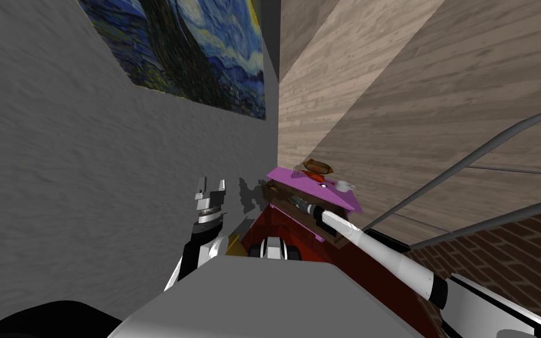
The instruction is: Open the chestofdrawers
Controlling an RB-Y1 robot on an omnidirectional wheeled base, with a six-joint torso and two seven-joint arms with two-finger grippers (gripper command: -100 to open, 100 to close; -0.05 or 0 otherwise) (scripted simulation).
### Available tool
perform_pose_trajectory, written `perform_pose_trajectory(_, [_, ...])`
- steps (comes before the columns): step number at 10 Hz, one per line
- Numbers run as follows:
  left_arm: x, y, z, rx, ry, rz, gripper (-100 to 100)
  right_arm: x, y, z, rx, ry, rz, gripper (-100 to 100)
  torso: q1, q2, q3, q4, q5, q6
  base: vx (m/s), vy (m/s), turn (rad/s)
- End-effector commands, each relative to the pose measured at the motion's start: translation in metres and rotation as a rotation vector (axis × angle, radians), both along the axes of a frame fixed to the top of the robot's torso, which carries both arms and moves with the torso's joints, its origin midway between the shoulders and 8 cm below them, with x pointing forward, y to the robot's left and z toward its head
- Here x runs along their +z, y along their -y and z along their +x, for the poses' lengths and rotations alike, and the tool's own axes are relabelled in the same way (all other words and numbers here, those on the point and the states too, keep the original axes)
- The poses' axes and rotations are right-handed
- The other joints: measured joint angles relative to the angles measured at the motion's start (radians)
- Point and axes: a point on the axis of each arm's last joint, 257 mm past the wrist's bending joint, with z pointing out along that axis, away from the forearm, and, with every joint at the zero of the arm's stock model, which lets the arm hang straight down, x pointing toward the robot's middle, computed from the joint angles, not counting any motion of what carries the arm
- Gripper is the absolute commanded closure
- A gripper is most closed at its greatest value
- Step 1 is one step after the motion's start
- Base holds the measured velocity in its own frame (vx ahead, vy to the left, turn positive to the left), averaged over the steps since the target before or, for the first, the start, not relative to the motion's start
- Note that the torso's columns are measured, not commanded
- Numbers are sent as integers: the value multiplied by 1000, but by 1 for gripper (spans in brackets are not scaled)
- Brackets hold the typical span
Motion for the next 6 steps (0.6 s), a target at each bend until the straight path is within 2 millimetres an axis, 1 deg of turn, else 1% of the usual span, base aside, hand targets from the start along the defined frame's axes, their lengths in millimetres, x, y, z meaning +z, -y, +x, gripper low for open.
perform_pose_trajectory(1, [0,0,0,0,0,0,0,0,0,0,3,0,-2,0,-1,-2,-1,-1,-1,0,0,0,0])
perform_pose_trajectory(6, [0,0,0,0,0,0,0,0,0,0,3,0,-2,0,0,-2,-1,-1,0,0,0,0,0])
